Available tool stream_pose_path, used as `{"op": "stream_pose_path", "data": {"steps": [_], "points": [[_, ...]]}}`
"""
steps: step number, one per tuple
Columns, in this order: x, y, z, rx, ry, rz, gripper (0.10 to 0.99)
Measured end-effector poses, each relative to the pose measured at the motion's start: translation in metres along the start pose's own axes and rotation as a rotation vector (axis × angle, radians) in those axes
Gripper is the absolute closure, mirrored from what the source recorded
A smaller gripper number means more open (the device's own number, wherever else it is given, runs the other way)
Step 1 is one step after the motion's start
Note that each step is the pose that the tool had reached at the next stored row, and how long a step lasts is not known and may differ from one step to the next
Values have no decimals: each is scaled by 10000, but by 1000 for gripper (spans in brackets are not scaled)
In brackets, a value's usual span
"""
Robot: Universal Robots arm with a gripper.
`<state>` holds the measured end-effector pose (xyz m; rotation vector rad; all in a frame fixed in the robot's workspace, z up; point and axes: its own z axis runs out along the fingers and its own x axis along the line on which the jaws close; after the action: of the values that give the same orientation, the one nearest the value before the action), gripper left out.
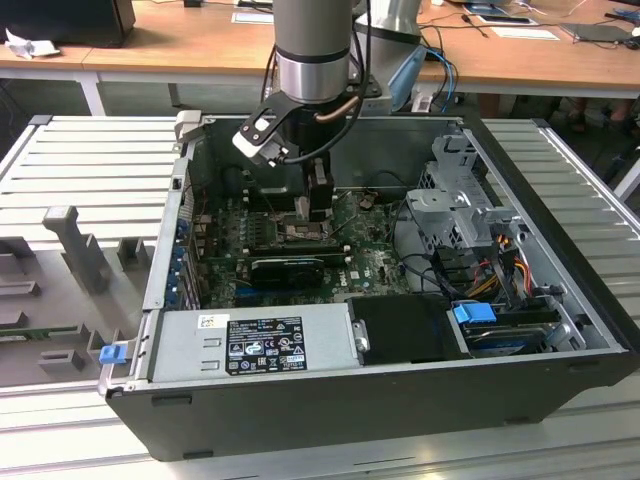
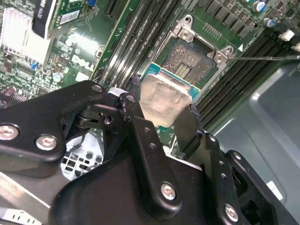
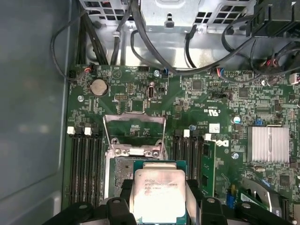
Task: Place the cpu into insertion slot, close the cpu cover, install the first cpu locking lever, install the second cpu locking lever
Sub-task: 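Place the cpu into insertion slot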
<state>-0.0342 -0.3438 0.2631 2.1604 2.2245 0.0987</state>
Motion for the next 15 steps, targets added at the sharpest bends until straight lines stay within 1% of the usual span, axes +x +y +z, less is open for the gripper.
{"op": "stream_pose_path", "data": {"steps": [3, 4, 6, 12, 15], "points": [[2, -108, 48, -1, 2, -24, 557], [13, -150, 83, -2, 2, -38, 557], [45, -157, 132, -1, 6, -70, 557], [80, -157, 255, -1, 7, -75, 557], [82, -156, 280, 0, 6, -75, 557]]}}
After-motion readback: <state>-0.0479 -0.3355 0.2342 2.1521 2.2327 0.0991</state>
